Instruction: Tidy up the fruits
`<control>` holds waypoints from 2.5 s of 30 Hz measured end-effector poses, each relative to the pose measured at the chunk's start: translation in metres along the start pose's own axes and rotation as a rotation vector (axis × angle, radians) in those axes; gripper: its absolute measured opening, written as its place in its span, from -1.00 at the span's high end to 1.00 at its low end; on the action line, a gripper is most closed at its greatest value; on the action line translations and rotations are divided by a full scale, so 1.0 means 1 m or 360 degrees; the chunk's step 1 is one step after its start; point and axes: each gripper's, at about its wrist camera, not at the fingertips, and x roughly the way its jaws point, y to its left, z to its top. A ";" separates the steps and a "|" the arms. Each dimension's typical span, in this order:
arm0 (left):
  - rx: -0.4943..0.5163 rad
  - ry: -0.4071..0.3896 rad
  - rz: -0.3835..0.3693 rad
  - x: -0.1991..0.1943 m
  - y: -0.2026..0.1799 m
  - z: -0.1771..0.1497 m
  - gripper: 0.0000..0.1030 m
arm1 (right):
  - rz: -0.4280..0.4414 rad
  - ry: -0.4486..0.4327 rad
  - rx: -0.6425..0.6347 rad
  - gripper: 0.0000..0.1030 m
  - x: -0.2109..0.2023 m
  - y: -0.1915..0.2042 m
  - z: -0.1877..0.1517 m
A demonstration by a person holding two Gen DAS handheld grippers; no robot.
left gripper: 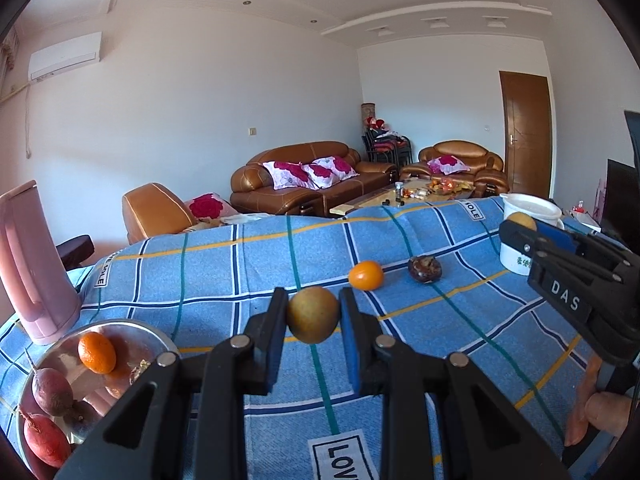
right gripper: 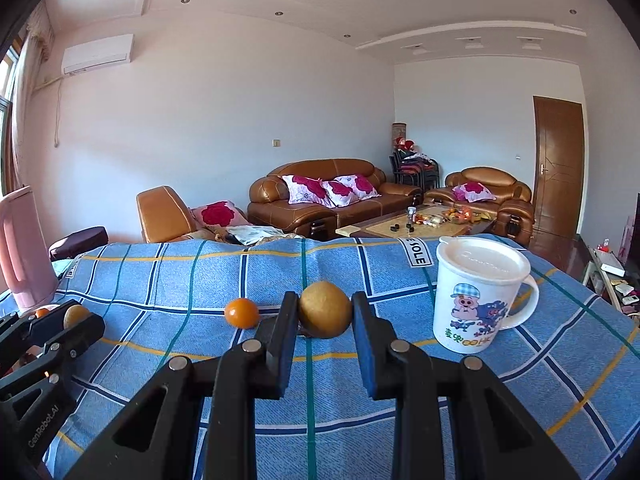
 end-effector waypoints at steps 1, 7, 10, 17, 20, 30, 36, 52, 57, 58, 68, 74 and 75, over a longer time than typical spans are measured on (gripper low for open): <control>-0.0008 0.0004 -0.0005 -0.001 0.002 -0.001 0.48 | -0.0010 -0.0010 -0.0010 0.44 -0.004 0.002 -0.001; -0.0019 -0.0003 -0.0011 -0.010 0.008 -0.005 0.48 | -0.0021 -0.0035 -0.0043 0.44 -0.022 0.012 -0.005; -0.0033 -0.0003 -0.0013 -0.015 0.012 -0.006 0.48 | -0.0028 -0.0039 -0.0033 0.44 -0.027 0.016 -0.007; -0.0039 -0.0007 -0.0016 -0.027 0.020 -0.011 0.48 | -0.0019 -0.0031 -0.0028 0.44 -0.035 0.025 -0.010; -0.0038 -0.0011 -0.0021 -0.032 0.024 -0.013 0.48 | -0.0013 -0.0029 -0.0033 0.44 -0.040 0.033 -0.012; -0.0046 -0.0028 0.0001 -0.045 0.043 -0.019 0.48 | 0.0062 -0.0027 -0.0076 0.44 -0.049 0.072 -0.016; -0.0061 -0.0032 0.0027 -0.051 0.062 -0.023 0.48 | 0.0114 -0.0021 -0.0083 0.44 -0.051 0.096 -0.016; -0.0117 -0.0019 0.0106 -0.061 0.121 -0.030 0.48 | 0.0273 -0.0008 -0.0149 0.44 -0.046 0.169 -0.018; -0.0158 0.0003 0.0153 -0.060 0.145 -0.031 0.48 | 0.0332 -0.0001 -0.0162 0.44 -0.043 0.195 -0.018; -0.0168 0.0010 0.0163 -0.060 0.150 -0.031 0.48 | 0.0343 -0.0003 -0.0165 0.44 -0.042 0.199 -0.018; -0.0216 0.0065 0.0269 -0.060 0.181 -0.037 0.48 | 0.0445 0.0019 -0.0191 0.44 -0.030 0.246 -0.017; -0.0293 0.0149 0.0311 -0.051 0.201 -0.042 0.48 | 0.0489 0.0073 -0.0180 0.44 -0.016 0.265 -0.016; -0.0302 0.0162 0.0319 -0.050 0.203 -0.043 0.48 | 0.0496 0.0082 -0.0181 0.44 -0.014 0.268 -0.015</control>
